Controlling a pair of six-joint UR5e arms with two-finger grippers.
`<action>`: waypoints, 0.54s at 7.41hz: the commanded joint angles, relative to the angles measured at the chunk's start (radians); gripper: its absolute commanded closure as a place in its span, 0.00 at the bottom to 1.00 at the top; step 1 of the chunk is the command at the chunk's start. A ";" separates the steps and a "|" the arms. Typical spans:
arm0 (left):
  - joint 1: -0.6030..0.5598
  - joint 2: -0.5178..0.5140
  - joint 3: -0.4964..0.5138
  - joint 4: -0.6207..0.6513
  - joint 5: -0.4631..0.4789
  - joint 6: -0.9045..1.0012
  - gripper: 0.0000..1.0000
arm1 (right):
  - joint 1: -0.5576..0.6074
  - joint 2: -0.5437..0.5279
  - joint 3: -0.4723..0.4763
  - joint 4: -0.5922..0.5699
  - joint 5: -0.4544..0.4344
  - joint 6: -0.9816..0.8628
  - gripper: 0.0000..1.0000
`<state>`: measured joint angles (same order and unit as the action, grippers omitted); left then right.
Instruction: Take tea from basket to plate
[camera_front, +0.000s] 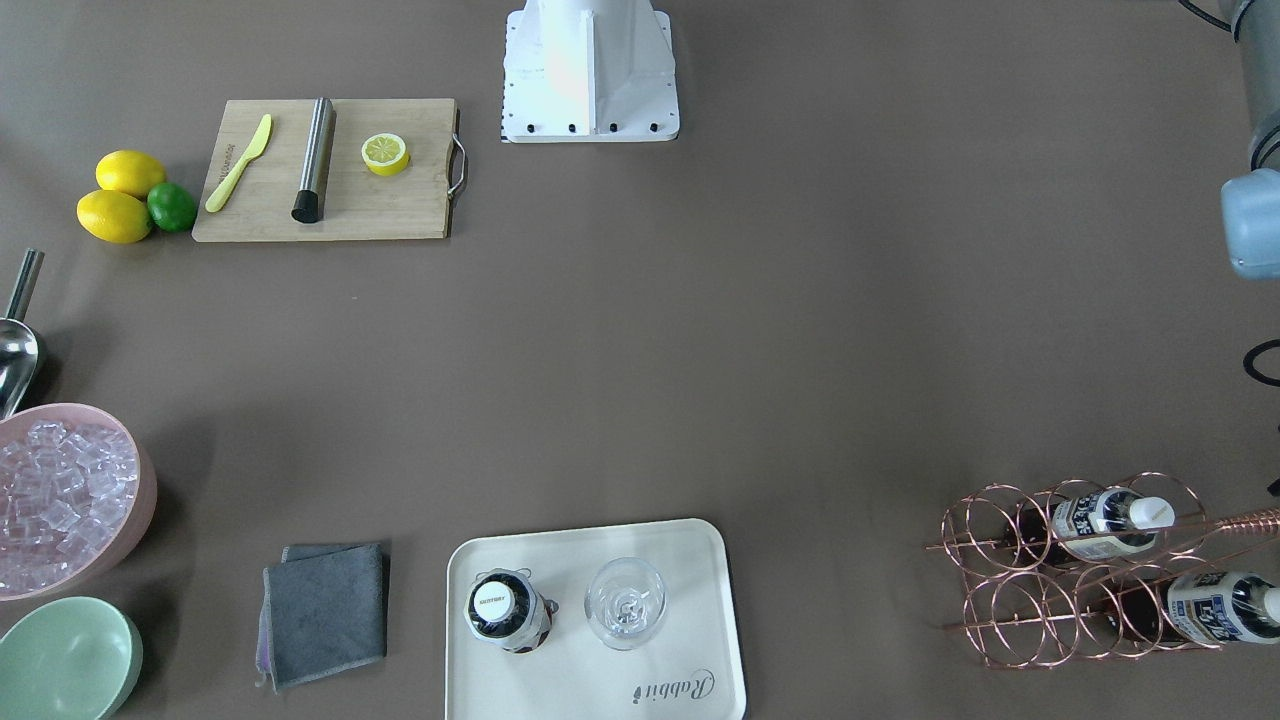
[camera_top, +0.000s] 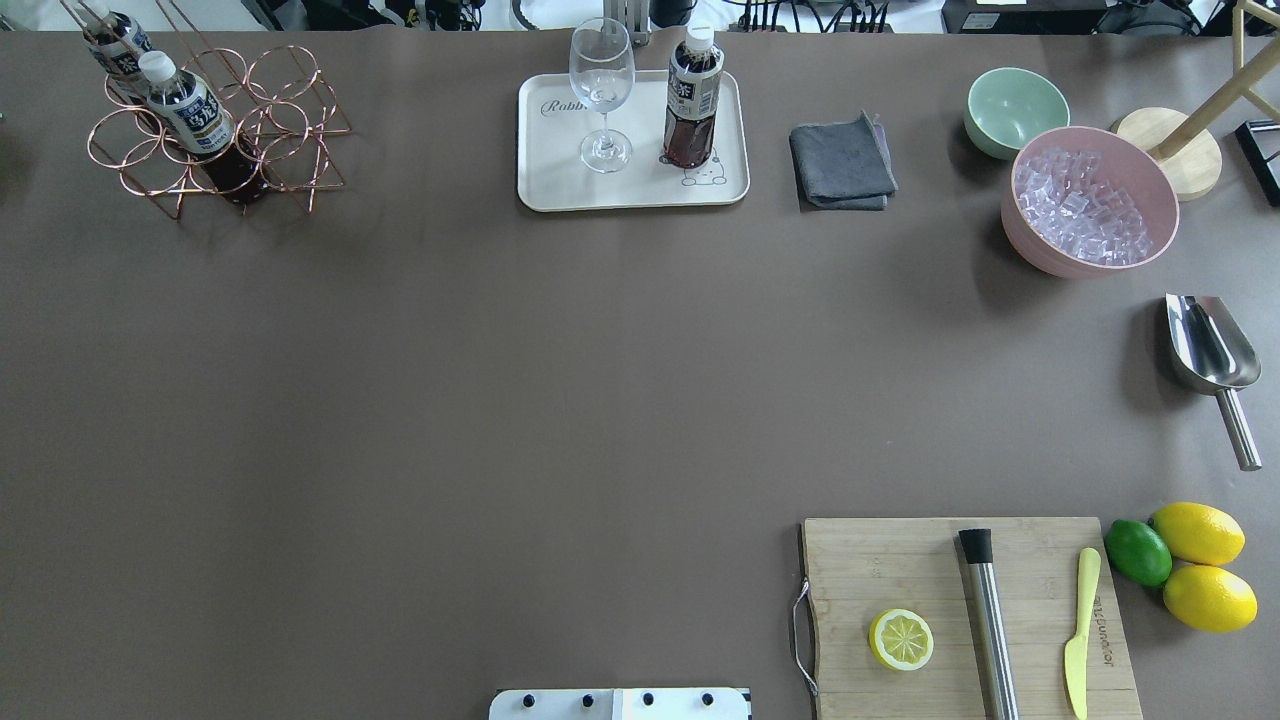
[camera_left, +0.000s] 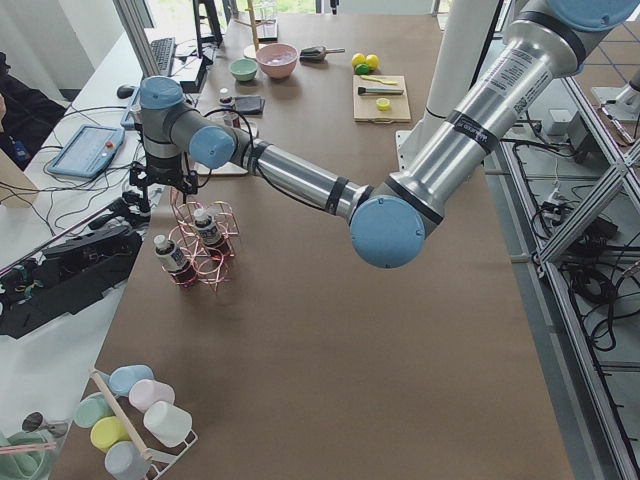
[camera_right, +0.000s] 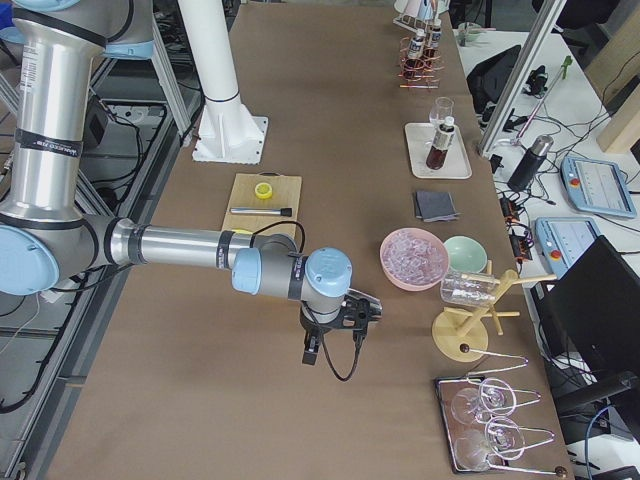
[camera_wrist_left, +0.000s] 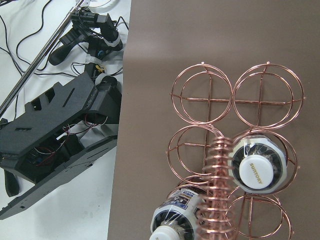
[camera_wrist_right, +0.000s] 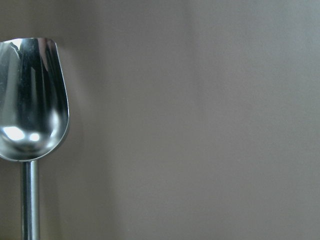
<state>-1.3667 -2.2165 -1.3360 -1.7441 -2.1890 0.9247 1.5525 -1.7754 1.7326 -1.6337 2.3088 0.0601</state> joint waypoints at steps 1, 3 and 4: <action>0.000 0.009 -0.027 0.000 -0.009 -0.089 0.02 | 0.000 0.002 0.002 0.000 0.006 0.001 0.01; -0.032 0.067 -0.163 -0.002 -0.012 -0.209 0.02 | 0.001 0.004 0.015 0.000 0.007 0.001 0.00; -0.044 0.154 -0.302 -0.002 -0.012 -0.381 0.02 | 0.003 0.002 0.027 0.000 0.012 0.001 0.00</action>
<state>-1.3845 -2.1662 -1.4532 -1.7449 -2.1996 0.7481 1.5530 -1.7724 1.7437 -1.6332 2.3155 0.0608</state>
